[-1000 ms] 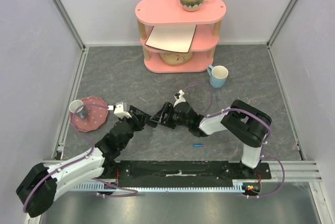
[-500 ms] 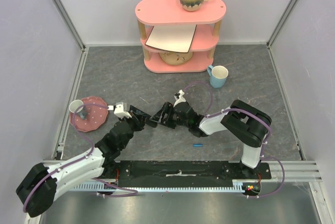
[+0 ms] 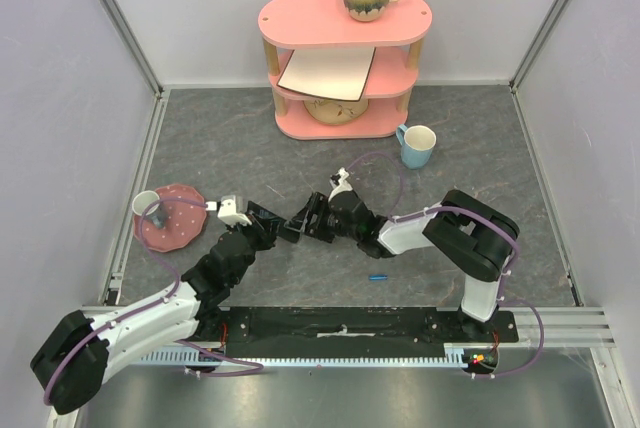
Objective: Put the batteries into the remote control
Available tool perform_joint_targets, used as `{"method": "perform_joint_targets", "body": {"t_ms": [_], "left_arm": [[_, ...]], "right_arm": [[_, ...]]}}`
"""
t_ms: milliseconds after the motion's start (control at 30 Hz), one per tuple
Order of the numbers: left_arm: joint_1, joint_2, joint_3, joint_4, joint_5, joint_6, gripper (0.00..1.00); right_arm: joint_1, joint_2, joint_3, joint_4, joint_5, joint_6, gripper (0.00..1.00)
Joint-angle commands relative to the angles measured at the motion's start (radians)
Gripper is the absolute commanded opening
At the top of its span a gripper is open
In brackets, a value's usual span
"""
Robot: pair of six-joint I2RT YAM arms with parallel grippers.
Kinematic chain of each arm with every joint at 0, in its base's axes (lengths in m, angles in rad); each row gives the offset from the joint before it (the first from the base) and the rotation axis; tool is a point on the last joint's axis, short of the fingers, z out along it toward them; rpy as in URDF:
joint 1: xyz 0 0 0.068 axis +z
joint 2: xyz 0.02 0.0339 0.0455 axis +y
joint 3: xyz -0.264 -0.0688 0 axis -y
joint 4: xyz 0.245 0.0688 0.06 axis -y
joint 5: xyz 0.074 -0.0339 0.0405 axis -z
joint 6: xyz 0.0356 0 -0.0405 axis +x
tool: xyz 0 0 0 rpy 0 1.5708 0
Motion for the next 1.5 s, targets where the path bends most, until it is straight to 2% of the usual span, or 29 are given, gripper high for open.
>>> {"method": "perform_joint_targets", "body": {"t_ms": [0,433,667,1467], "left_arm": [[-0.014,0.011,-0.005,0.018,0.005,0.051,0.02],[-0.020,0.031,0.002,0.038,0.010,0.067,0.02],[-0.022,0.037,0.009,0.038,0.009,0.067,0.02],[-0.023,0.006,0.022,-0.014,-0.014,0.072,0.02]], "right_arm": [[-0.002,-0.004,0.067,-0.137,0.024,-0.058,0.74],[0.003,0.054,0.146,-0.335,0.001,-0.104,0.67],[0.004,0.074,0.172,-0.416,0.000,-0.132,0.59],[-0.009,0.080,0.087,-0.432,0.023,-0.150,0.53]]}}
